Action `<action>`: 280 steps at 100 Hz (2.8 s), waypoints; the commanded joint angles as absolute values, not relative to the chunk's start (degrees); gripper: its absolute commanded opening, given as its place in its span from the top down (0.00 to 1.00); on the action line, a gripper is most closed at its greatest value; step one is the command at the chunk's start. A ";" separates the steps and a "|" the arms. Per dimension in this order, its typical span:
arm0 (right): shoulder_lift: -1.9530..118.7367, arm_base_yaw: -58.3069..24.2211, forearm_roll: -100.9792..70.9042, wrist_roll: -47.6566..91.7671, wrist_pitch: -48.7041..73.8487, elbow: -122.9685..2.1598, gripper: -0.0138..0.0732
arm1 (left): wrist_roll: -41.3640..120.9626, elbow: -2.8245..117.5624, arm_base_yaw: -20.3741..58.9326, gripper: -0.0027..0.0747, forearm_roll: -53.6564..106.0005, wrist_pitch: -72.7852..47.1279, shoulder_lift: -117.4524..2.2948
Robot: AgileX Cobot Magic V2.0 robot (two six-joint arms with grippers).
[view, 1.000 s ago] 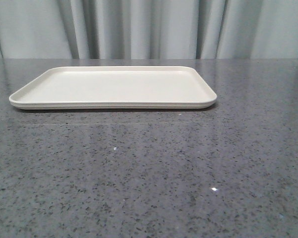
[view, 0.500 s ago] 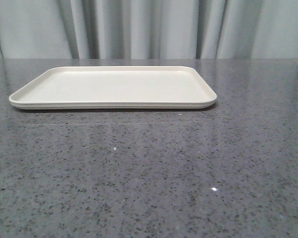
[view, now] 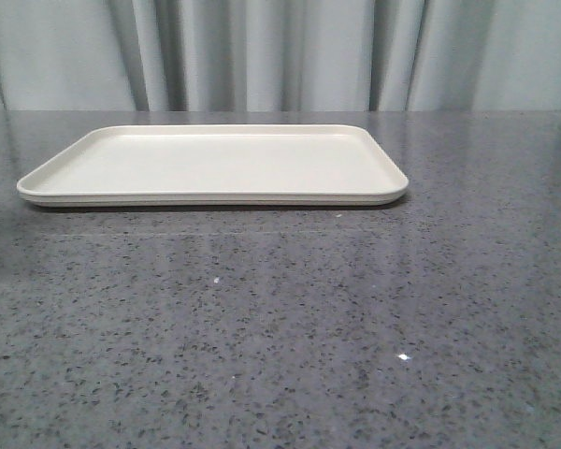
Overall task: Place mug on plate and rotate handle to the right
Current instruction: 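Carry the mug with the left gripper over the cream tray, then lower the mug onto the tray and open the left gripper, then raise the left gripper away from the mug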
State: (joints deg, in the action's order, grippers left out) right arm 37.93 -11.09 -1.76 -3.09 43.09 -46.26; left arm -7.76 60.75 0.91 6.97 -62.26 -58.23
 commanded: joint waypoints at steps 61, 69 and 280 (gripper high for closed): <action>38.17 -10.65 -1.71 -2.95 39.41 -48.16 0.26 | -7.19 87.13 18.42 0.99 15.51 -52.17 -87.65; 38.17 -10.65 -1.71 -2.95 39.59 -48.16 0.26 | -7.30 90.18 19.74 0.99 15.51 -52.41 -90.99; 38.17 -10.65 -1.71 -2.95 40.63 -48.16 0.26 | -4.70 97.79 24.91 0.24 9.91 -49.88 -93.04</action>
